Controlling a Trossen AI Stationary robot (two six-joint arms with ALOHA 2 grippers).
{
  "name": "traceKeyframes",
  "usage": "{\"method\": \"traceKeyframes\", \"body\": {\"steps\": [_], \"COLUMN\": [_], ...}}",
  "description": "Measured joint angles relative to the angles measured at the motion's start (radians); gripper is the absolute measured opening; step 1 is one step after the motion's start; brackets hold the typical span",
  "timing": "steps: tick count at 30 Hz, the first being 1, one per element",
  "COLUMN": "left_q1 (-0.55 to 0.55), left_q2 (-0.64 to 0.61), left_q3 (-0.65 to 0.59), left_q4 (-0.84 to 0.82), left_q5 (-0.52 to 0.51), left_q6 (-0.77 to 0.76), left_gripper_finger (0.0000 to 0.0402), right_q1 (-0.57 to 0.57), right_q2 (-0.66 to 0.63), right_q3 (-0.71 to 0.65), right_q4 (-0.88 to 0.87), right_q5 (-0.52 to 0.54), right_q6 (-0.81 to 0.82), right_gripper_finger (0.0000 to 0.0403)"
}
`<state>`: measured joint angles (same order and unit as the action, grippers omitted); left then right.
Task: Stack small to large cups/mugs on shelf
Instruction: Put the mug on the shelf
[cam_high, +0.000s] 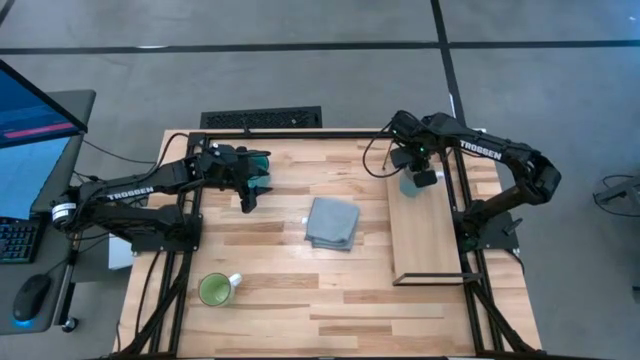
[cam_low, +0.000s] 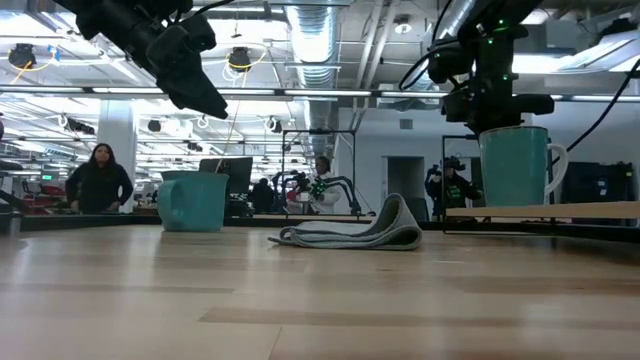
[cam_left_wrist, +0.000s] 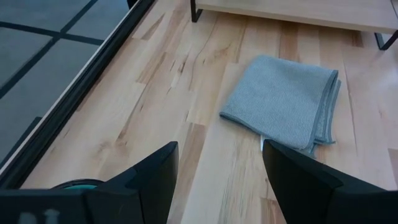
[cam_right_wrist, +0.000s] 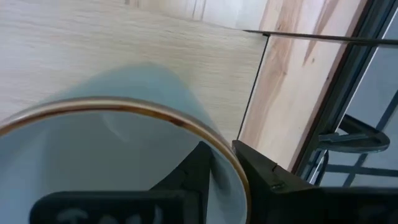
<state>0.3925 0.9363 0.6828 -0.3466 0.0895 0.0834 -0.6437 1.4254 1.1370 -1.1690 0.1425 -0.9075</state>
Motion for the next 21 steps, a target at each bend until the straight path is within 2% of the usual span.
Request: {"method": "traceKeyframes", "body": {"steps": [21], "left_q1": [0.0], "left_q2": [0.0], "left_q3": [0.0], "left_q4": [0.0], "left_q5": [0.0], "left_q6": [-0.001], "left_gripper_finger": [0.0226], "right_q1": [0.0], "right_q2": [0.0], "right_q3": [0.0], "right_q4": [0.005], "right_q5": [-0.003], "right_q6": [0.01], "right_gripper_finger": [0.0083]}}
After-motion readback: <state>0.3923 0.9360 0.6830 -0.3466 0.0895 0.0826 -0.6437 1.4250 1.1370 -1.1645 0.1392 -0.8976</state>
